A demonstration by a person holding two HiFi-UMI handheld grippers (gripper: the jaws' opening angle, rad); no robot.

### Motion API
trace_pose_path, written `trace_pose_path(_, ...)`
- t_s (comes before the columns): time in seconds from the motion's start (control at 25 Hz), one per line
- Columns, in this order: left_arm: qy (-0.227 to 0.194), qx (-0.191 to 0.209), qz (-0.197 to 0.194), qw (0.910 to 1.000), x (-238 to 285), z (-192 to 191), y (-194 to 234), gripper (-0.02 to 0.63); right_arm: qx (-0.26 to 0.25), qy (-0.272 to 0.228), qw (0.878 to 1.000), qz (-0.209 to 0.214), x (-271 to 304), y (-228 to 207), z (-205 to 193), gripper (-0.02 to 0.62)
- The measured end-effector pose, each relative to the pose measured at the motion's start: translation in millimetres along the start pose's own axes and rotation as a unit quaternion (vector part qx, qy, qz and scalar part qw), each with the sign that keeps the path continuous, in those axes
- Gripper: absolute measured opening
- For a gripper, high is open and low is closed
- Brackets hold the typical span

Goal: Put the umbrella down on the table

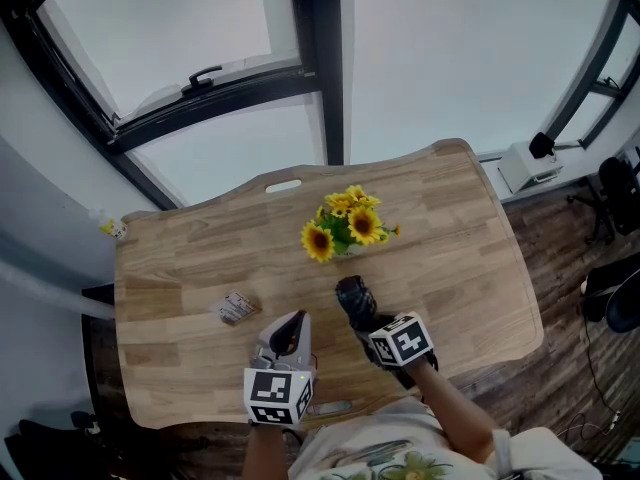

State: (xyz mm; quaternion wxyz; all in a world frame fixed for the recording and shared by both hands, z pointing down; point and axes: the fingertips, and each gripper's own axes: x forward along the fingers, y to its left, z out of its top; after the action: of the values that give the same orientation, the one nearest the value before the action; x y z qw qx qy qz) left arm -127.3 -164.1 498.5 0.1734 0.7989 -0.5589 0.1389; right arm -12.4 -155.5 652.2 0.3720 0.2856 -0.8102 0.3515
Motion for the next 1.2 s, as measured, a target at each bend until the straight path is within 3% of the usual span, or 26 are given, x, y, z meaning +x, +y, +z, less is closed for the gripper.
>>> trace_pose_path(1.2,0.016,0.0,-0.01,0.9998,10.0,-10.6,1.6,0.002,0.012,0.057,0.998,-0.018,33.3,-16.4,-29.6,0.192)
